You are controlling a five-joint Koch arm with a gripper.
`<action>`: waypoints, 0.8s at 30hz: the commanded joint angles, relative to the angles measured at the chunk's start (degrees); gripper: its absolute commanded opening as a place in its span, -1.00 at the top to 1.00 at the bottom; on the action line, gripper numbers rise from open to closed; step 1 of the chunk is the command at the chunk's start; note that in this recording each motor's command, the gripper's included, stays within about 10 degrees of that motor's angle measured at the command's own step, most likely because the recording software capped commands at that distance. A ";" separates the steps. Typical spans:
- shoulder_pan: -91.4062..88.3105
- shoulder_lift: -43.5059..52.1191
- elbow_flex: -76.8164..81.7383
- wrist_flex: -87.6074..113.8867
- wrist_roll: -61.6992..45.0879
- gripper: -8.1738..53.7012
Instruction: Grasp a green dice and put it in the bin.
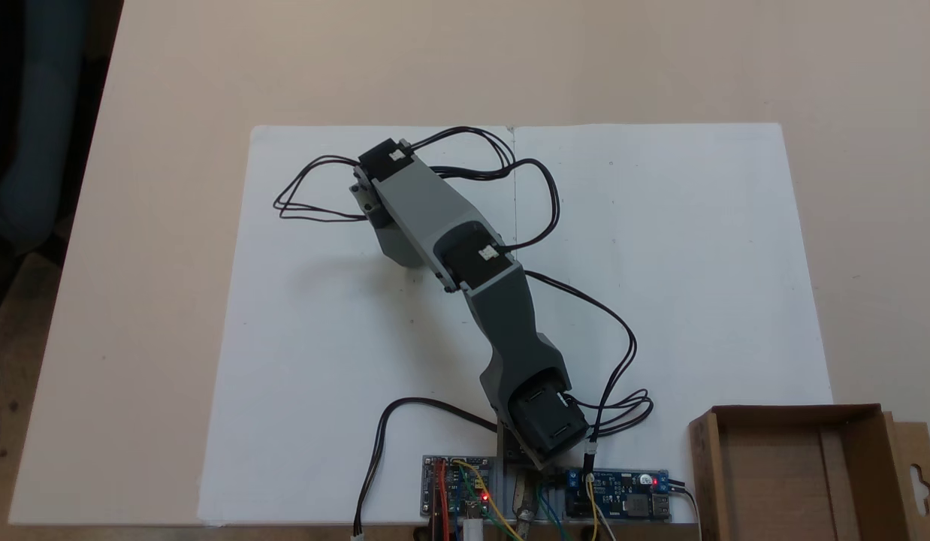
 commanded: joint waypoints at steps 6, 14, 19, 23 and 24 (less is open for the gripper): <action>0.35 1.05 -1.93 -1.05 5.27 -0.02; 5.10 4.39 -1.93 -0.53 5.19 0.34; 18.90 14.94 -1.85 -0.44 3.25 0.34; 32.26 24.96 -1.93 -0.79 -2.29 0.34; 35.86 27.16 -1.93 -0.79 -3.87 0.34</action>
